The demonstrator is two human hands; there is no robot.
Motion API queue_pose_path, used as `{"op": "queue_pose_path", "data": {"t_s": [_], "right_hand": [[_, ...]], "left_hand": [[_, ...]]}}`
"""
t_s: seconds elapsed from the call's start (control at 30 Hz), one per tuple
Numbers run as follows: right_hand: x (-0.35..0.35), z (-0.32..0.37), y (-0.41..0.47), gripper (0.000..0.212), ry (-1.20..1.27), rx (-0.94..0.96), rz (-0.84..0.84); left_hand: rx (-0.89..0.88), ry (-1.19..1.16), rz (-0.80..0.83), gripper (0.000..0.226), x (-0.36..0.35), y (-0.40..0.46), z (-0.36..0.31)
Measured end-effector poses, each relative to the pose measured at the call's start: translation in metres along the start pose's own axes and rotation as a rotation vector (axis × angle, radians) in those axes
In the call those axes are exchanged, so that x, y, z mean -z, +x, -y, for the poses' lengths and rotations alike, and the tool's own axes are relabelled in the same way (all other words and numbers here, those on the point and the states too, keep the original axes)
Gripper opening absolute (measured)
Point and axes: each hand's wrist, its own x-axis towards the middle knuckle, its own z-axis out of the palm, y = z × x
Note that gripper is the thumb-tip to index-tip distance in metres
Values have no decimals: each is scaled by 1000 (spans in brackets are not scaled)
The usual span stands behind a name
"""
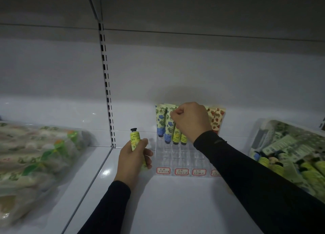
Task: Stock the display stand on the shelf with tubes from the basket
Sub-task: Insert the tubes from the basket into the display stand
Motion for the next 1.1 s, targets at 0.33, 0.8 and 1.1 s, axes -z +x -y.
{"op": "queue_pose_path", "data": {"t_s": [0.33, 0.8, 1.1], "right_hand": [[-5, -1, 6, 33, 14, 2, 17], [-12, -7, 6, 33, 68, -14, 50], [20, 5, -30, 33, 250, 49, 60]], "left_hand": [[-1, -3, 10, 20, 0, -1, -1], [-10, -16, 49, 11, 0, -4, -2], [-81, -85, 294, 13, 2, -10, -6]]}}
